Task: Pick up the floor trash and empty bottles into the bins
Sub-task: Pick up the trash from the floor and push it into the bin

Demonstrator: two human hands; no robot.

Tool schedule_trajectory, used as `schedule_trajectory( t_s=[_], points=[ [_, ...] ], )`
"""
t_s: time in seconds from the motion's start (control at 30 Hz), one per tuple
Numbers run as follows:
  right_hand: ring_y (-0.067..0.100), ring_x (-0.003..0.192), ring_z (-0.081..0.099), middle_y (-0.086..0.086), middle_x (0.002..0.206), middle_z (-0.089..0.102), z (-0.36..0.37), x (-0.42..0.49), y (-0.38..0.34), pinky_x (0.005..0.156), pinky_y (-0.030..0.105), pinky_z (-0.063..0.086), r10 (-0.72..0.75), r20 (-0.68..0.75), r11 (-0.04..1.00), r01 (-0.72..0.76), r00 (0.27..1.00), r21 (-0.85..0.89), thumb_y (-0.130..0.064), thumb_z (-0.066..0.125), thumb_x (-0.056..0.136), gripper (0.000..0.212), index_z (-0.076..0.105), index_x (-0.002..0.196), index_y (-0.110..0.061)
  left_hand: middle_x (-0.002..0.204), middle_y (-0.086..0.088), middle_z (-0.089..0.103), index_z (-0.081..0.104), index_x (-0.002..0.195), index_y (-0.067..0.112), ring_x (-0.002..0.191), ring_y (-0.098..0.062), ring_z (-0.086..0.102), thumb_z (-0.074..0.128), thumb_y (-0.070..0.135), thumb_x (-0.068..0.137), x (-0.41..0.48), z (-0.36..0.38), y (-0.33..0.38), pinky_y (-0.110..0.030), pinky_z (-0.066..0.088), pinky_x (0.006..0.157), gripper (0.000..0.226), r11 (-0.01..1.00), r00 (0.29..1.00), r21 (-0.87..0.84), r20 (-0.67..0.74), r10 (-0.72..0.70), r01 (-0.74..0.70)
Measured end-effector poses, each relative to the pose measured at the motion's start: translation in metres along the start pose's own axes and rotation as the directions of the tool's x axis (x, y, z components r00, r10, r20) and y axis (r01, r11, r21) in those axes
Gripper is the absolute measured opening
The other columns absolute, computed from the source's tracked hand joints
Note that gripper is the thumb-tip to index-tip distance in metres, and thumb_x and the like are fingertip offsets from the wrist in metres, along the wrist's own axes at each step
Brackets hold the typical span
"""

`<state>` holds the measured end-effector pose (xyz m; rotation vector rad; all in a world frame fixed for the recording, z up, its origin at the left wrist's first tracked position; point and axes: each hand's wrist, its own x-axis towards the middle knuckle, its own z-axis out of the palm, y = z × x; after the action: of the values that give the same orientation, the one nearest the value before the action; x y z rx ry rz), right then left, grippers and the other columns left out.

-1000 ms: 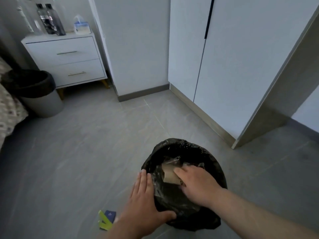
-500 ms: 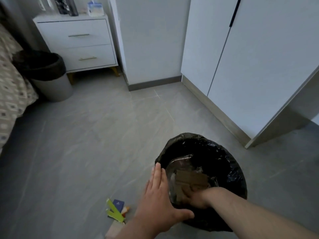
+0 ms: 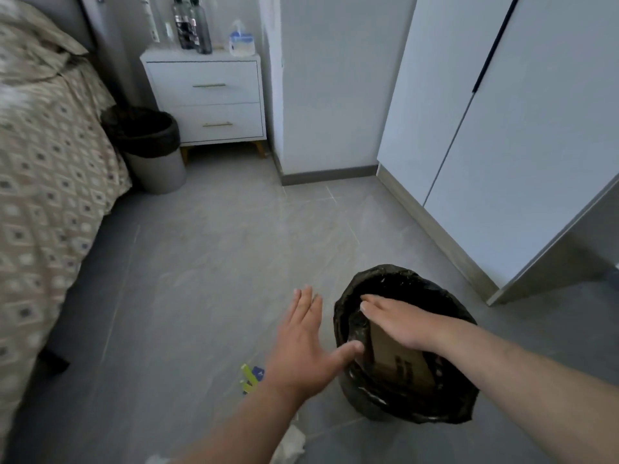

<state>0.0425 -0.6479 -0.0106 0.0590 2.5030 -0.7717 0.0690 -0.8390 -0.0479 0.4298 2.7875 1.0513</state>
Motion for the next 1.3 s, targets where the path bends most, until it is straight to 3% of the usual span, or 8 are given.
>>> schedule_trajectory(
  t_s=[0.17,0.3,0.5,0.6,0.7,0.87,1.03,1.3],
  points=[
    [0.02,0.133,0.043,0.004,0.147,0.045,0.039,-0.01,-0.086,0.109,0.029,0.032,-0.089,-0.057,0.995,0.091,0.994,0.028,-0.042,0.045,0.096,0.052,0.041,0.143,-0.019,0.156,-0.006,0.027,0.039,0.143,0.01,0.146,-0.015,0.015,0.055,0.052,0.087,-0.042,-0.052,-0.042,-0.021,0.008,0.114,0.072,0.987,0.973,-0.062,-0.17,-0.156,0.148],
    [0.021,0.116,0.056,0.008,0.128,0.061,0.114,-0.009,-0.111,0.088,0.021,0.039,-0.107,-0.022,0.99,0.108,0.994,0.095,-0.026,0.054,0.093,0.039,0.057,0.129,-0.011,0.11,-0.016,0.066,0.067,0.102,0.007,0.108,-0.029,0.059,0.055,0.035,0.091,-0.088,-0.062,-0.115,-0.034,0.042,0.091,0.032,0.879,0.88,-0.26,-0.162,-0.447,0.399],
    [0.03,0.083,0.064,0.02,0.091,0.07,0.224,0.004,-0.063,0.066,0.033,0.044,0.138,-0.019,0.962,-0.13,0.99,0.241,-0.017,0.055,0.085,0.022,0.069,0.091,-0.001,0.063,0.002,0.058,0.059,0.063,0.017,0.069,-0.02,0.054,0.057,0.02,0.09,-0.157,-0.02,-0.207,-0.031,0.037,0.06,0.027,0.729,0.76,-0.279,0.005,-0.65,0.626],
    [0.039,0.088,0.062,0.026,0.089,0.067,0.259,0.007,-0.023,0.064,0.037,0.045,0.278,-0.011,0.937,-0.268,0.961,0.224,-0.013,0.056,0.08,0.018,0.067,0.082,0.002,0.086,0.0,0.066,0.067,0.085,0.014,0.088,-0.024,0.062,0.06,0.025,0.089,-0.172,0.005,-0.235,-0.032,0.044,0.072,0.013,0.655,0.691,-0.284,0.036,-0.722,0.7],
    [0.027,0.077,0.06,0.012,0.083,0.066,0.275,0.008,0.003,0.062,0.031,0.044,0.346,0.056,0.917,-0.351,0.936,0.19,-0.015,0.056,0.081,0.013,0.066,0.081,-0.008,0.114,-0.01,0.061,0.057,0.12,0.003,0.107,-0.033,0.059,0.071,0.025,0.08,-0.179,0.023,-0.255,-0.035,0.046,0.087,0.048,0.569,0.572,-0.188,-0.046,-0.819,0.801],
    [0.027,0.078,0.061,0.007,0.078,0.065,0.285,0.043,0.003,0.065,0.034,0.046,0.326,-0.054,0.925,-0.306,0.944,0.225,-0.02,0.059,0.082,0.013,0.062,0.077,-0.008,0.106,-0.019,0.066,0.056,0.112,0.0,0.094,-0.036,0.064,0.08,0.036,0.064,-0.174,0.042,-0.279,-0.034,0.049,0.073,0.065,0.337,0.354,-0.231,0.036,-0.935,0.913],
    [0.032,0.112,0.058,0.014,0.117,0.063,0.306,0.097,-0.023,0.088,0.033,0.045,0.276,-0.077,0.929,-0.245,0.958,0.279,-0.033,0.064,0.084,0.04,0.061,0.115,-0.007,0.091,-0.008,0.066,0.056,0.095,0.005,0.078,-0.025,0.062,0.082,0.03,0.059,-0.16,0.056,-0.299,-0.03,0.05,0.067,0.051,0.292,0.331,-0.329,0.07,-0.941,0.898],
    [0.034,0.109,0.056,0.013,0.116,0.058,0.339,0.116,-0.024,0.088,0.037,0.047,0.263,-0.12,0.961,-0.271,0.957,-0.057,-0.043,0.067,0.081,0.043,0.056,0.111,-0.015,0.101,-0.011,0.06,0.058,0.101,0.01,0.081,-0.027,0.059,0.076,0.023,0.064,-0.153,0.065,-0.304,-0.028,0.044,0.065,0.043,0.281,0.311,-0.304,0.054,-0.949,0.91]
  ],
)
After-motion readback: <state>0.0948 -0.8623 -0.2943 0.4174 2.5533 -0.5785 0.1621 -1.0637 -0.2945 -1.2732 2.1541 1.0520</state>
